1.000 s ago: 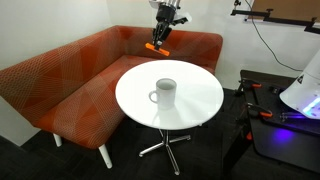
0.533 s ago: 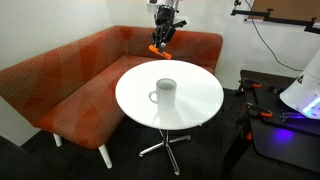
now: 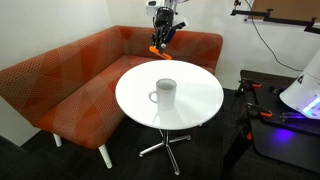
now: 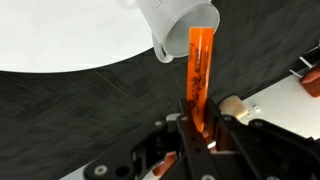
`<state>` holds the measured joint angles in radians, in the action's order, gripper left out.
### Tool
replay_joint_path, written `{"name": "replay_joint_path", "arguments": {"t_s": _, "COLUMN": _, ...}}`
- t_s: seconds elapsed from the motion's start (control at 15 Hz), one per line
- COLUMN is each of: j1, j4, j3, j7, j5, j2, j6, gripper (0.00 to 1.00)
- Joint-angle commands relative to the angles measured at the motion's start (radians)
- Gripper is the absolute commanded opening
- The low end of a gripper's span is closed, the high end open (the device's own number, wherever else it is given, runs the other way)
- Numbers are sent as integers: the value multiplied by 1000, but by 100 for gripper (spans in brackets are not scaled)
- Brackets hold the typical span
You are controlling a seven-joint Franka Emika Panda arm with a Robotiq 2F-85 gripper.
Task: Put the marker into the mug cup
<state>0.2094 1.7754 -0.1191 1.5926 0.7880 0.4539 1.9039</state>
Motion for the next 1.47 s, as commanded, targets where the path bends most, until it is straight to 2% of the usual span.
{"name": "replay_joint_path", "arguments": {"t_s": 0.0, "j1": -5, "j4": -41, "j3": 7, "j7": 115, "j5": 75, "j2": 47, "j6": -11, "gripper": 5}}
{"name": "replay_joint_path", "arguments": {"t_s": 0.4, "j1": -11, "j4": -58, "j3": 11, "j7": 324, "j5": 186, "j2": 98, "j6": -18, "gripper": 5}}
{"name": "replay_joint_path", "arguments": {"t_s": 0.67, "j1": -9, "j4": -55, "j3": 10, "j7": 419, "j5": 242, "j2": 113, "j6": -67, "gripper": 5}}
{"name": "replay_joint_path", "arguments": {"t_s": 1.2, "j1": -18, "j4": -34, "j3": 31, "j7": 460, "j5": 276, "j2": 106, "j6": -258, "gripper": 5}}
{"name": "replay_joint_path", "arguments": {"t_s": 1.4, "j1": -29, "j4": -34, "j3": 45, "j7": 462, "j5": 274, "j2": 117, "j6": -277, "gripper": 5}}
